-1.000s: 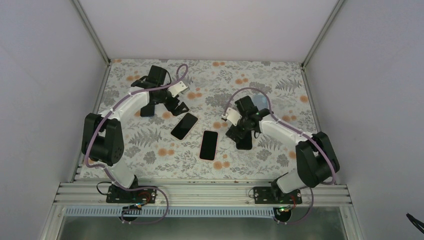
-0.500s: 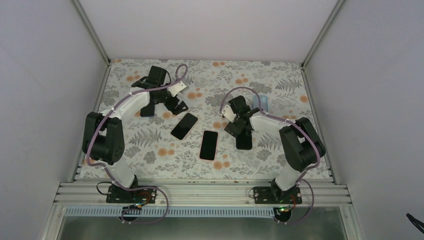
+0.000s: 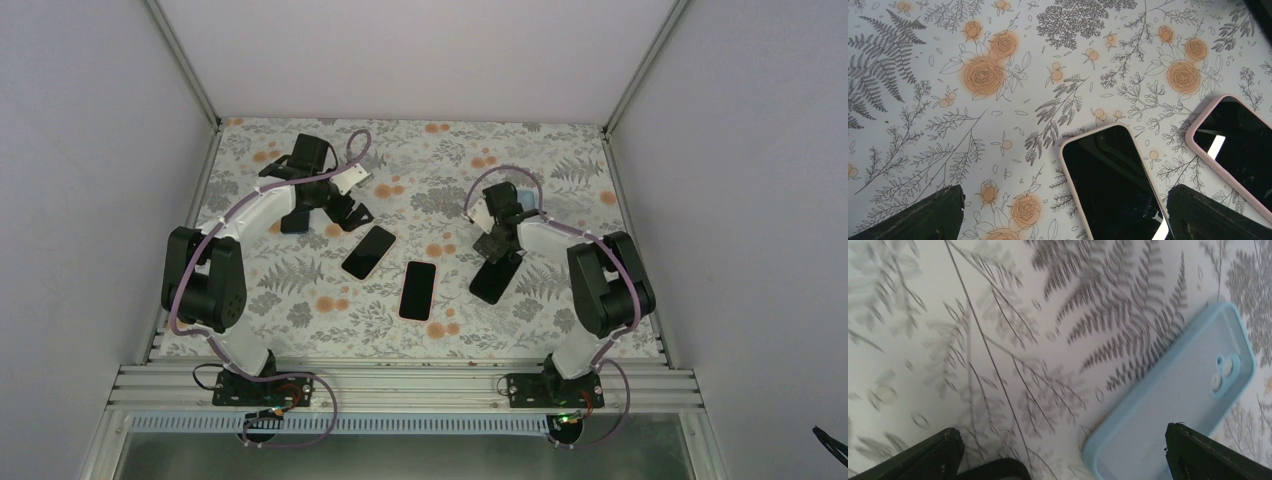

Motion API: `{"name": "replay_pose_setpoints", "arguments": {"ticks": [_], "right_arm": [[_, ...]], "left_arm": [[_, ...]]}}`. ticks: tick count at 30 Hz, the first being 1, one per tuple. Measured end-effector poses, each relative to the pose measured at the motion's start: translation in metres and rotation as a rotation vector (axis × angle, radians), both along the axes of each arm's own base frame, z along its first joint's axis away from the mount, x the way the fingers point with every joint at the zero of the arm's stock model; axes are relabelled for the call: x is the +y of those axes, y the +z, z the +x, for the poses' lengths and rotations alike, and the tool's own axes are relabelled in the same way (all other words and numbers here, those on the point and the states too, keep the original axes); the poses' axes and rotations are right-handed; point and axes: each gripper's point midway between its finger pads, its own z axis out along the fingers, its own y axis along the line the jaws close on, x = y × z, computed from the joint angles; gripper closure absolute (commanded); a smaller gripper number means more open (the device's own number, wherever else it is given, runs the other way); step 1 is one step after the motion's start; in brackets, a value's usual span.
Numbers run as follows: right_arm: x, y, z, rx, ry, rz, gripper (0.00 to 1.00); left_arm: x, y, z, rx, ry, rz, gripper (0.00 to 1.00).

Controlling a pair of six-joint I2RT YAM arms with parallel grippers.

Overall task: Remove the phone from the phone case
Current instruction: Pick up the phone at the center of the board.

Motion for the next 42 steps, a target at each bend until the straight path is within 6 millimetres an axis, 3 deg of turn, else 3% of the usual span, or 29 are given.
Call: {"name": "replay_pose_setpoints", "arguments": {"ticks": [6,15,24,31,36,42], "right_arm": [[-0.032,-0.001,-0.020,0.050,-0.028,-0.032,0.00],[-0.057,-0.005,-0.082,0.225,0.012,-0.057,0.00],[-0.037,0.028,-0.115,0.321,0.155,0.080,0.00],[-0.025,0.019,-0.157,0.499,0.195,0.167,0.00],[-0.023,0.012,-0.167,0.543,0.198,0.186,0.00],[-0.028,-0.012,-0.180,0.602,0.189,0.153,0.00]], "left_arm": [[-0.001,0.004,-0.002,-0.003,-0.005,-0.009,0.00],[-0.003,0.004,-0.005,0.010,-0.015,-0.021,0.00],[-0.003,0.008,-0.005,-0.003,-0.020,-0.021,0.00],[-0.002,0.003,-0.009,0.005,-0.023,-0.017,0.00],[-0.002,0.002,-0.009,0.008,-0.023,-0.016,0.00],[-0.002,0.002,-0.008,0.004,-0.023,-0.017,0.00]]}}
